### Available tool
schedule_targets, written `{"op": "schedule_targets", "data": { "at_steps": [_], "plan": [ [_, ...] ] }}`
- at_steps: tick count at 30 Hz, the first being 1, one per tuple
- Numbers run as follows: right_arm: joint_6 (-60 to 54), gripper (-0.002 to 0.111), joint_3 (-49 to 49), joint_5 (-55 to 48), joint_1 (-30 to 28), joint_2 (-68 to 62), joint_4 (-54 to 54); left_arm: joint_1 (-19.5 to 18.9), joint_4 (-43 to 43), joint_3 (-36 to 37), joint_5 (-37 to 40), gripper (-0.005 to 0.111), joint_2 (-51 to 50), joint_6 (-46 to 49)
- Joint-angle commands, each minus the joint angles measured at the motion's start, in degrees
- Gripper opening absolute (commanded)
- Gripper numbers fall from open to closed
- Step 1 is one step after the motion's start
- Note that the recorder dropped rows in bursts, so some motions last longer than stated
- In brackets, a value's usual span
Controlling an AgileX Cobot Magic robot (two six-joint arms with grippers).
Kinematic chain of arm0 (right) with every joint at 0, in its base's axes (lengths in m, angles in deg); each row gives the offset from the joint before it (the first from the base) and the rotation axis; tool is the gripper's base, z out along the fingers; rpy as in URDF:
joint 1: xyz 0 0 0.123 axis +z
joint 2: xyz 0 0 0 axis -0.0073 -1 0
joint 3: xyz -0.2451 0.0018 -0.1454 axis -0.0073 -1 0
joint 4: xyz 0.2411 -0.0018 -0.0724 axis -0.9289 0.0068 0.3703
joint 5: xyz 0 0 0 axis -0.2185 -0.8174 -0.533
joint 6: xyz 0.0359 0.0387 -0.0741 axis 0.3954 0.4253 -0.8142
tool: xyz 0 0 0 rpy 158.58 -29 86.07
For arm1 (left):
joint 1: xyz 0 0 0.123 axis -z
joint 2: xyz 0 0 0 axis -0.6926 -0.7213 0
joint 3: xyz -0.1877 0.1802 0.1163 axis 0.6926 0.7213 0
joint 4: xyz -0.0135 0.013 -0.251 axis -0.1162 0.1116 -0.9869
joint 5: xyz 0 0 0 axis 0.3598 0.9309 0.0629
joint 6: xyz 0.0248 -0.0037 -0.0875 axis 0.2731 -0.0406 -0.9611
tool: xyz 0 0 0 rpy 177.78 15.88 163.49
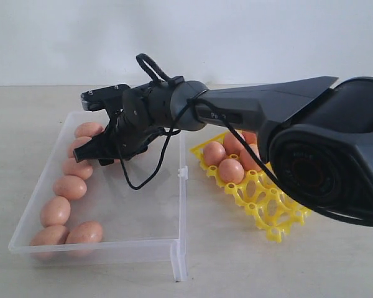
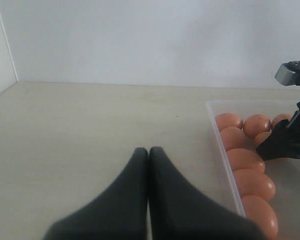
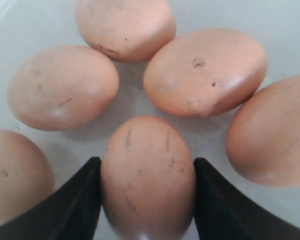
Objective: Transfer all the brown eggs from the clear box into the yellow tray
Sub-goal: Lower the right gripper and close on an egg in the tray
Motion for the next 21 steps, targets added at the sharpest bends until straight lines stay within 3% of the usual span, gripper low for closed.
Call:
{"op": "schedule_targets", "data": {
  "at_steps": [1,16,18,21],
  "plan": [
    [0.0,0.001,0.0,-2.0,-0.2,-0.1,-0.2,0.2,-0.3,-0.2,-0.1,-0.004,0.2,0.0],
    [0.0,0.001,0.0,-14.6,0.0,6.7,-0.7,0.2,-0.3,-0.2,-0.1,-0.004,0.2,0.0],
    [-0.5,0.001,-0.6,-12.9,0.4,7.5,-0.1,0.2,-0.3,-0.2,-0.1,-0.004,0.2,0.0],
    [-1.4,0.001,-7.7,0.1,2.1,11.7,-0.2,0.2,-0.3,-0.2,-0.1,-0.004,0.2,0.0]
  ]
}}
